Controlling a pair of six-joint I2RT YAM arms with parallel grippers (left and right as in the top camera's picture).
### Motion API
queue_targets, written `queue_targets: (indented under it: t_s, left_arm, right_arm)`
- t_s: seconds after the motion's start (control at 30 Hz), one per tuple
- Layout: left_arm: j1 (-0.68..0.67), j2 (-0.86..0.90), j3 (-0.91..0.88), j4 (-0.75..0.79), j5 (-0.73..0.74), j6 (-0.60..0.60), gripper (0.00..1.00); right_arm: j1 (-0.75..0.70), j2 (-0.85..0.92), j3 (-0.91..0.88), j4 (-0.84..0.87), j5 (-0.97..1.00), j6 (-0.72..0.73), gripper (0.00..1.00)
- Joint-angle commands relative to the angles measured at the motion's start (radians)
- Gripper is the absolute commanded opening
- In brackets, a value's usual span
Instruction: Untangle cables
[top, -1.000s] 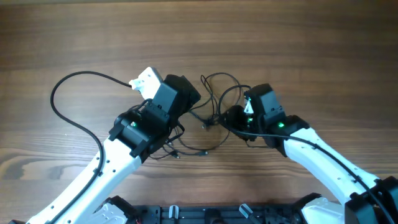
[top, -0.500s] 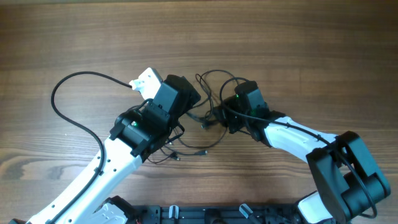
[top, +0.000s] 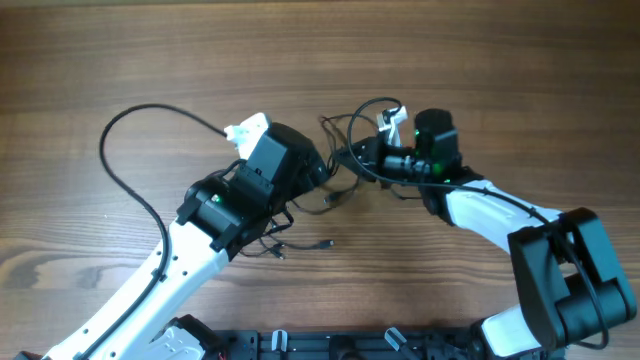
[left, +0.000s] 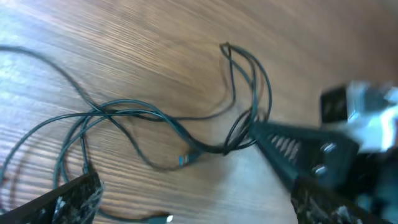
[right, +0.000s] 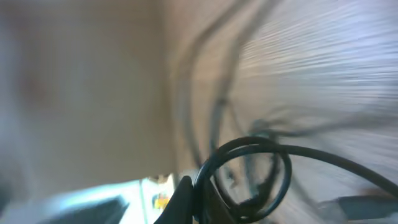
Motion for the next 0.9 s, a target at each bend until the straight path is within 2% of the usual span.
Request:
queue_targets:
  t_s: [0.0,0.1,0.23,0.33,0.4,0.43,0.5,0.63,0.87]
  left_arm:
    - [0.005,0.006,-0.003,0.008,0.095,0.237,0.92]
    - [0.005,0.009,-0.003,0.026,0.138,0.316,0.82]
    - [0.022,0.041,-0.015,0.037,0.139,0.334,0.71]
    - [0.045,0.07,-0.042,0.074,0.166,0.334,0.7]
    - [0.078,0.102,-0.053,0.125,0.276,0.334,0.68]
    - [0.102,0.122,-0.053,0.173,0.378,0.338,0.66]
    - [0.125,0.134,-0.053,0.206,0.459,0.361,0.64]
    - [0.143,0.137,-0.053,0.189,0.491,0.417,0.64]
    - [0.139,0.137,-0.094,0.175,0.516,0.416,0.64]
  right_arm:
    - [-0.039,-0.009,0.005,0.074,-0.252,-0.039,0.04]
    - [-0.043,-0.009,0.005,0.088,-0.296,0.0,0.04]
    - [-0.043,-0.009,0.005,0.087,-0.336,0.001,0.04]
    - [-0.043,-0.009,0.005,0.088,-0.336,0.037,0.04]
    - [-0.043,-0.009,0.005,0.087,-0.336,0.042,0.04]
    - [-0.043,-0.009,0.005,0.088,-0.336,0.042,0.04]
    - [-0.043,-0.009,0.005,0.088,-0.336,0.042,0.04]
    - [-0.043,-0.009,0.005,0.088,-0.336,0.042,0.04]
    - [-0.043,-0.009,0.005,0.088,-0.336,0.042,0.04]
